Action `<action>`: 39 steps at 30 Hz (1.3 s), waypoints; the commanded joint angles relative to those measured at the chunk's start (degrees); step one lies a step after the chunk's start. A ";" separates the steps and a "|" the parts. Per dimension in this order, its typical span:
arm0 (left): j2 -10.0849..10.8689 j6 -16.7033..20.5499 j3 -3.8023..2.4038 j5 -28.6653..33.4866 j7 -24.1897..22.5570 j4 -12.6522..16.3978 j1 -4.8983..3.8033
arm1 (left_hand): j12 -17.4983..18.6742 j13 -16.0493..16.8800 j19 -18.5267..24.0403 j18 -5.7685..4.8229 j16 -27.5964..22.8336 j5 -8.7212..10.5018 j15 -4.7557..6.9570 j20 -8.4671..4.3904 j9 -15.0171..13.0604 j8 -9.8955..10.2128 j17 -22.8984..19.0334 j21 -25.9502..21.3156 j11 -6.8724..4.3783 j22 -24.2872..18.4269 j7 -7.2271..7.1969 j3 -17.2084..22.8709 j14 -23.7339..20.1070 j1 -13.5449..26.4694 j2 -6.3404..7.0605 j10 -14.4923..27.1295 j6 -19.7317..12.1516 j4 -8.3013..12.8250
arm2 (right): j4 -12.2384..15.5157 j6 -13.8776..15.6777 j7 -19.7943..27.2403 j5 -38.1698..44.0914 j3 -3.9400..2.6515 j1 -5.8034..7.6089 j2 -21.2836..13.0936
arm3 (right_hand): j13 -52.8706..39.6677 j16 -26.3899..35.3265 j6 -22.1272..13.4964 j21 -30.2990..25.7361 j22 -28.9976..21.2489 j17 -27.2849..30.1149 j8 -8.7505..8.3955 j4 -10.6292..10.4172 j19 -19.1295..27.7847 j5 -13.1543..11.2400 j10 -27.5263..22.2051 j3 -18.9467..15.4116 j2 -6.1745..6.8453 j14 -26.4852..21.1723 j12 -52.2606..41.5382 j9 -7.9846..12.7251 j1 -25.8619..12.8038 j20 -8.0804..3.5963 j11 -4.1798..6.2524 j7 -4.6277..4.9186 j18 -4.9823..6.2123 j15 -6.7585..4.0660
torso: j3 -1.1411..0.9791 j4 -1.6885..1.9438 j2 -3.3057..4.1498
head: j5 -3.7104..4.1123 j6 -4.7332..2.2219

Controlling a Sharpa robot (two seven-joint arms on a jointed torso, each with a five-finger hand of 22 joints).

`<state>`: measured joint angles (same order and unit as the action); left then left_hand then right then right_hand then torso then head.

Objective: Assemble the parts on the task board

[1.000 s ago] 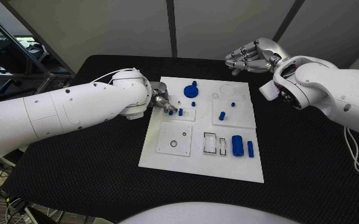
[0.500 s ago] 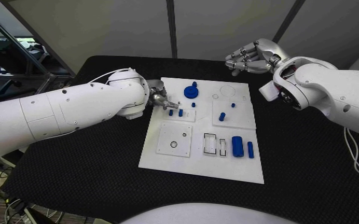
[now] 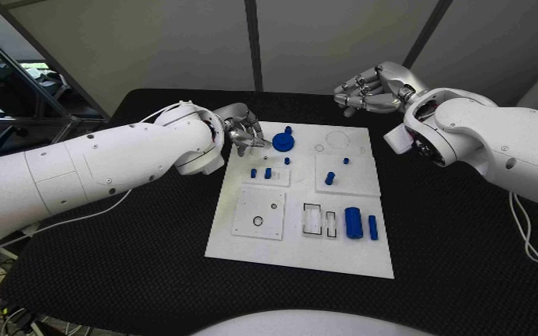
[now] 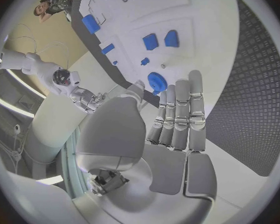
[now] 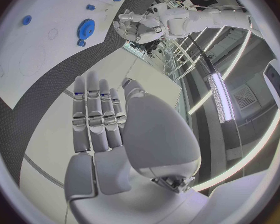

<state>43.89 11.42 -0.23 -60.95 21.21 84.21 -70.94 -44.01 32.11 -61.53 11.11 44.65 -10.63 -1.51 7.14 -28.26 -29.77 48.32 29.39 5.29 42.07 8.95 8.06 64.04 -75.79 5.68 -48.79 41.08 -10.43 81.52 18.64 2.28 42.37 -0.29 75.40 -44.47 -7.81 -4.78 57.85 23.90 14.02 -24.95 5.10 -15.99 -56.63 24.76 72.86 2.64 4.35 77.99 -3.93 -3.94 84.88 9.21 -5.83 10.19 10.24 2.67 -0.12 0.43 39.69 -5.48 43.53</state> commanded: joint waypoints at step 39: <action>-9.82 -3.10 4.40 -29.37 -15.47 -7.77 -0.10 | 16.30 -22.49 -18.81 -5.15 31.21 4.42 0.83 -1.02 18.92 12.78 14.85 31.12 -0.07 25.13 -0.45 1.05 17.88 -8.44 2.49 -3.34 10.08 2.25 | -0.18 -0.19 0.56 -0.17 0.18 0.07 0.82 | 0.24 0.48 -0.17 -0.43 -0.14 0.14 0.35 0.10 0.15 0.44 -0.47 1.07 0.22 -0.11 0.18 -0.02 0.35 0.35 -0.13 0.09 0.22 0.06 | 0.06 0.01 0.01 | 1.33 -0.31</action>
<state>34.14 9.26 4.17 -87.36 5.16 76.72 -70.98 -28.06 9.65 -79.95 11.05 75.68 -6.34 -0.62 6.16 -9.39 -17.35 63.16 60.40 5.22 67.12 8.49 9.16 81.63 -84.16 8.43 -51.78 50.89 -8.22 81.31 18.59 2.32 42.35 -0.09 75.36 -43.69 -7.62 -4.52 57.85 23.67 13.98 -24.91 5.10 -16.03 -56.63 24.96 72.66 3.37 4.35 77.99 -3.93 -3.94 84.88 9.21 -6.04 10.19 10.24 2.67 -0.05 0.41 39.74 -4.09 43.23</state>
